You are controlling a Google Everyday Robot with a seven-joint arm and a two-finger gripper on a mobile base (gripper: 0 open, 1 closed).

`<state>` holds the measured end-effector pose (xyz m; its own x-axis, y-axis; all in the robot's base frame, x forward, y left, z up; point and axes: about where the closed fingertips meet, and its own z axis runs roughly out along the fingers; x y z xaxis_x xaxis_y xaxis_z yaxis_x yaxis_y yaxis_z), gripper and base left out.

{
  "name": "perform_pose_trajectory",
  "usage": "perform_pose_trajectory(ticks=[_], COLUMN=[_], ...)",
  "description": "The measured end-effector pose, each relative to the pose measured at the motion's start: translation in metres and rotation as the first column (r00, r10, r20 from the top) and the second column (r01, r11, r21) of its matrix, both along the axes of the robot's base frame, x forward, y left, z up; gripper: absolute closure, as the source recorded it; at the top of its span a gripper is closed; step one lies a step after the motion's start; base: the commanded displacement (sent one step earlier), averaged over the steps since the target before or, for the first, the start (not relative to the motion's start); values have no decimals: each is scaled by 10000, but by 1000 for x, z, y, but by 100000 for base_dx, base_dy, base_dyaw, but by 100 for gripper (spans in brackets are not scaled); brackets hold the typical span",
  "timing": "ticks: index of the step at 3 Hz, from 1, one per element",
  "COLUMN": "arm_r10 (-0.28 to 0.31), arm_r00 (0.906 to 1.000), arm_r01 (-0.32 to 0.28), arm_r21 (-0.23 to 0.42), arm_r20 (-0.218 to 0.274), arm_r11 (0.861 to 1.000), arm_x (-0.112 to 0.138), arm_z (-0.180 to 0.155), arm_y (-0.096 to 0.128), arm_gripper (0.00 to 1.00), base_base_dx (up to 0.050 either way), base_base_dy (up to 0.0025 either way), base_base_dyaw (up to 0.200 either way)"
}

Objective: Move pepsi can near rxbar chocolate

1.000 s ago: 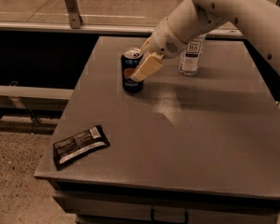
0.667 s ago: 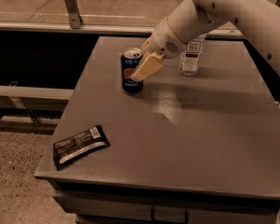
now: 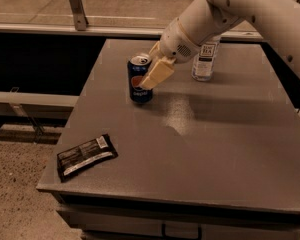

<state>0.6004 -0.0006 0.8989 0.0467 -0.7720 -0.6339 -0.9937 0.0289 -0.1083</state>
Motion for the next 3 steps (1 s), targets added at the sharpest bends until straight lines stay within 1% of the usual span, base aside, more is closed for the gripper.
perform_pose_trajectory(ticks=[1, 2, 3], arm_r10=[610, 1291, 2172], arm_r00=[9980, 9912, 9752], arm_r01=[-611, -1295, -2179], arm_r21=[-80, -122, -128], arm_r20=[-150, -285, -414], arm_r11=[9981, 9915, 9759], arm_x=[-17, -38, -60], arm_z=[0, -1, -7], arm_y=[13, 29, 53], arm_gripper=[70, 71, 69], base_base_dx=[0, 0, 0], base_base_dy=[0, 0, 0], base_base_dyaw=[0, 0, 0])
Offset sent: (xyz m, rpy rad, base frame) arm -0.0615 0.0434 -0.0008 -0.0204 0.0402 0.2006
